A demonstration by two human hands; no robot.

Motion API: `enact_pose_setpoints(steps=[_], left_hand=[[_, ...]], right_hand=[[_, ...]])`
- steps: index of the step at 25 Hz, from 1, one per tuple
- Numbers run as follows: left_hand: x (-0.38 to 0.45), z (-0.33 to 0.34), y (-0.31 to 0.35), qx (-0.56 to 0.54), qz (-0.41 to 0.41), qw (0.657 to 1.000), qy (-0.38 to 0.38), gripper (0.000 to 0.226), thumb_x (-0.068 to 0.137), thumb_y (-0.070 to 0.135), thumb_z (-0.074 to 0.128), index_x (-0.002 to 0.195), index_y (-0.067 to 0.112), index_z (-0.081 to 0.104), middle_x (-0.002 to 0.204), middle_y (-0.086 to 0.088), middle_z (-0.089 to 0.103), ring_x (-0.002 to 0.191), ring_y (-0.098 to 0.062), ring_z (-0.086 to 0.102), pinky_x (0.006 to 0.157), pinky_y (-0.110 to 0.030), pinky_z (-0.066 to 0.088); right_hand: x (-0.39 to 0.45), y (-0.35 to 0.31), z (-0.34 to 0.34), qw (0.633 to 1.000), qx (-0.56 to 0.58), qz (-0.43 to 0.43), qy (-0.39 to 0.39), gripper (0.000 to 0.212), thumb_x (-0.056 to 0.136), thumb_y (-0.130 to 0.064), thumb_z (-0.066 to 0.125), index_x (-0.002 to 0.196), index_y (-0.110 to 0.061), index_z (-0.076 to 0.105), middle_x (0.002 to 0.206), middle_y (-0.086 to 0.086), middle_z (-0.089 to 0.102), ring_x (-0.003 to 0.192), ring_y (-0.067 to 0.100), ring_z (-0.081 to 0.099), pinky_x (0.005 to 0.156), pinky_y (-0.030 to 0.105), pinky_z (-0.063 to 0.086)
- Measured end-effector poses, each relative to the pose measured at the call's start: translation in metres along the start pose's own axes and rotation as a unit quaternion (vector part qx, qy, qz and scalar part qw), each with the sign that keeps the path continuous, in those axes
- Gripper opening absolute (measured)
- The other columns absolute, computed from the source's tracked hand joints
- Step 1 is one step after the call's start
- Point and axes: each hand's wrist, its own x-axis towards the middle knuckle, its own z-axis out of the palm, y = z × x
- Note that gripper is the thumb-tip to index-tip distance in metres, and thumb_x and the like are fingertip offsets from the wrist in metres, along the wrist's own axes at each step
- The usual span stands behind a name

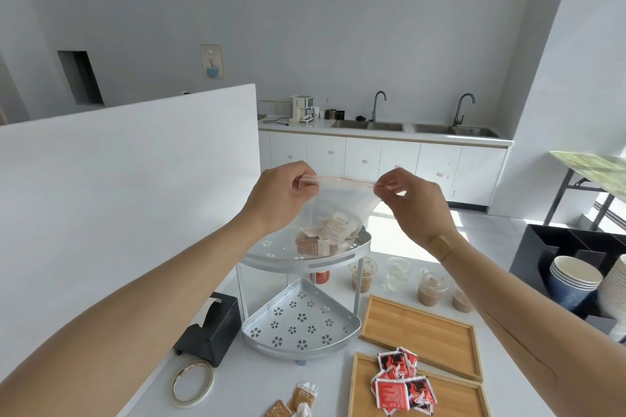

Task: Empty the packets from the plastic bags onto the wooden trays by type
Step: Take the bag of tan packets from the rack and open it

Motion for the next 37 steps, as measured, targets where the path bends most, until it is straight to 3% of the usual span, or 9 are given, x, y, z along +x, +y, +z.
enact_pose_setpoints(steps=[3,6,11,14,17,21,23,26,37], left_hand=[[0.002,0.002,0.017,-0.060,0.013,0.998,0.018,0.004,0.087,0.018,0.069,0.089,0.020,0.066,0.080,0.013,0.065,0.071,-0.002,0.057,0.066,-0.003,0.040],[-0.004,0.009,0.035,-0.144,0.018,0.989,0.005,0.004,0.086,0.014,0.071,0.089,0.016,0.069,0.081,0.011,0.068,0.073,-0.009,0.060,0.075,-0.015,0.046],[-0.048,0.047,0.038,-0.246,-0.004,0.964,-0.098,0.017,0.085,0.008,0.072,0.086,0.025,0.066,0.083,0.007,0.070,0.076,-0.008,0.065,0.078,-0.021,0.053],[-0.088,0.085,0.021,-0.243,-0.036,0.957,-0.152,0.011,0.085,0.012,0.074,0.088,0.021,0.068,0.083,0.003,0.071,0.078,-0.020,0.067,0.076,-0.028,0.055],[-0.131,0.124,0.003,-0.219,-0.066,0.953,-0.201,0.010,0.084,0.018,0.075,0.085,0.024,0.067,0.082,0.007,0.071,0.076,-0.012,0.066,0.075,-0.021,0.052],[-0.186,0.170,-0.014,-0.226,-0.138,0.934,-0.241,0.006,0.082,0.024,0.076,0.085,0.025,0.071,0.086,0.003,0.073,0.082,-0.015,0.068,0.079,-0.026,0.053],[-0.209,0.185,-0.016,-0.228,-0.166,0.927,-0.245,0.003,0.083,0.022,0.076,0.084,0.023,0.073,0.082,0.007,0.072,0.075,-0.003,0.064,0.072,-0.014,0.049],[-0.234,0.198,-0.022,-0.210,-0.175,0.926,-0.259,0.014,0.084,0.020,0.074,0.077,0.032,0.070,0.076,0.020,0.068,0.069,0.006,0.059,0.065,-0.006,0.042],[-0.263,0.211,-0.019,-0.181,-0.165,0.935,-0.257,0.012,0.086,0.021,0.070,0.097,0.027,0.069,0.099,0.016,0.061,0.090,-0.002,0.059,0.075,-0.017,0.049]], right_hand=[[-0.001,-0.005,-0.028,0.999,0.028,-0.009,0.038,0.005,0.092,-0.024,0.065,0.094,-0.021,0.068,0.086,-0.012,0.068,0.081,0.004,0.063,0.076,0.018,0.047],[-0.015,-0.001,-0.054,0.995,0.078,0.016,0.054,0.003,0.090,-0.024,0.068,0.088,-0.026,0.066,0.083,-0.023,0.066,0.079,-0.007,0.063,0.071,0.008,0.046],[-0.079,0.027,-0.071,0.990,0.123,0.073,0.012,0.002,0.087,-0.018,0.072,0.088,-0.019,0.071,0.087,-0.010,0.074,0.080,0.003,0.067,0.074,0.009,0.050],[-0.132,0.055,-0.065,0.984,0.128,0.120,-0.037,0.005,0.085,-0.017,0.074,0.087,-0.022,0.073,0.085,-0.008,0.075,0.081,0.007,0.069,0.076,0.017,0.053],[-0.185,0.077,-0.052,0.972,0.132,0.185,-0.068,0.009,0.084,-0.014,0.075,0.083,-0.023,0.073,0.083,-0.009,0.074,0.078,0.010,0.069,0.071,0.014,0.053],[-0.252,0.097,-0.035,0.943,0.153,0.284,-0.083,0.016,0.083,-0.012,0.075,0.075,-0.026,0.073,0.079,-0.006,0.074,0.074,0.011,0.067,0.069,0.019,0.051],[-0.281,0.100,-0.029,0.937,0.145,0.307,-0.086,0.020,0.083,-0.010,0.075,0.073,-0.027,0.072,0.077,-0.009,0.073,0.071,0.009,0.066,0.067,0.016,0.050],[-0.316,0.099,-0.022,0.937,0.108,0.317,-0.102,0.019,0.084,-0.012,0.075,0.073,-0.028,0.071,0.078,-0.014,0.073,0.075,0.008,0.067,0.071,0.018,0.052],[-0.343,0.093,0.001,0.941,0.002,0.277,-0.193,0.014,0.084,-0.028,0.070,0.075,-0.037,0.064,0.075,-0.016,0.067,0.074,0.007,0.063,0.067,0.025,0.053]])
